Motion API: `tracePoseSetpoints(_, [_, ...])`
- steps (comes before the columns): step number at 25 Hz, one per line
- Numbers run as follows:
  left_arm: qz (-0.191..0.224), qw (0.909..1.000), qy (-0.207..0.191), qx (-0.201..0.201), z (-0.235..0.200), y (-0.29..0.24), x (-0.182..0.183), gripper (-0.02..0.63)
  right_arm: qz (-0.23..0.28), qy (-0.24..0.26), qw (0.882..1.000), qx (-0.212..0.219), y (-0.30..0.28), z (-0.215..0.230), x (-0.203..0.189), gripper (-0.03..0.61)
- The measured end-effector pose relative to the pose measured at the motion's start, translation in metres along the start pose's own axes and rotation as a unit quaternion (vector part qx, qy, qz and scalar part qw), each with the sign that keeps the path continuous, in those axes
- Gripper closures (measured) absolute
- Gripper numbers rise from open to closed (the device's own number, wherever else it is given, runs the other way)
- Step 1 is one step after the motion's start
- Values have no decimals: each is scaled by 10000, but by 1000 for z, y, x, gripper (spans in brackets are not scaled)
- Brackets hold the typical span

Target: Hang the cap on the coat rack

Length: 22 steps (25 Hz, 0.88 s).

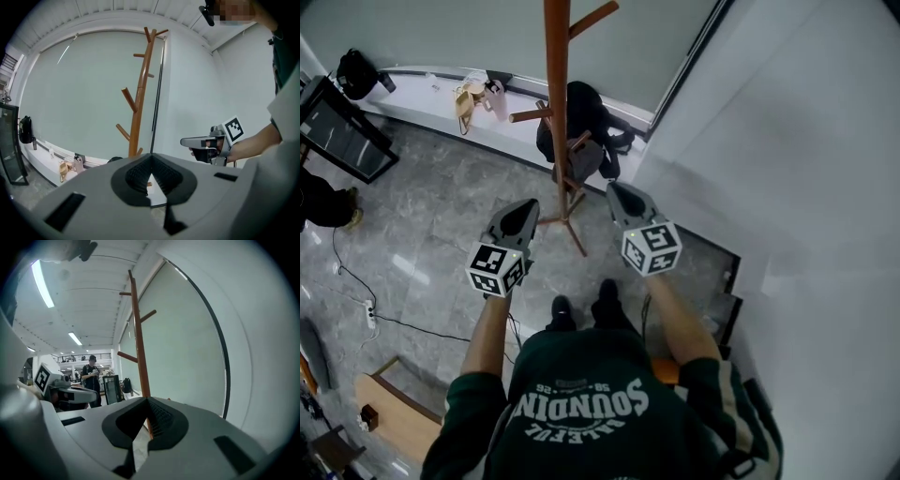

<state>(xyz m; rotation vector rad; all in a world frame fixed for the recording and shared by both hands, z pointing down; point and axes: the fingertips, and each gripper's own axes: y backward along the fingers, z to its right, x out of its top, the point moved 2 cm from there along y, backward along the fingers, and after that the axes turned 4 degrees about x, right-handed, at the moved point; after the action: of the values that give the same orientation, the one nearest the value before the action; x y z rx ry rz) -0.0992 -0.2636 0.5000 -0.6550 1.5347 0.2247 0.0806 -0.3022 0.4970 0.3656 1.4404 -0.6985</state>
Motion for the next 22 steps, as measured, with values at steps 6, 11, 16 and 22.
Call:
tracePoseSetpoints(6, [166, 9994, -191, -222, 5, 2, 13, 614, 298, -59, 9992, -262, 24, -13, 12, 578])
tracePoseSetpoints(11, [265, 9985, -271, -396, 15, 4, 18, 614, 366, -12, 9984, -433, 43, -20, 15, 580])
tracePoseSetpoints(16, [366, 9976, -328, -481, 19, 17, 21, 614, 469, -61, 9974, -540, 61, -32, 14, 580])
tracePoseSetpoints(22, [406, 9969, -402, -535, 23, 30, 22, 614, 527, -23, 9965, -647, 72, -42, 9, 580])
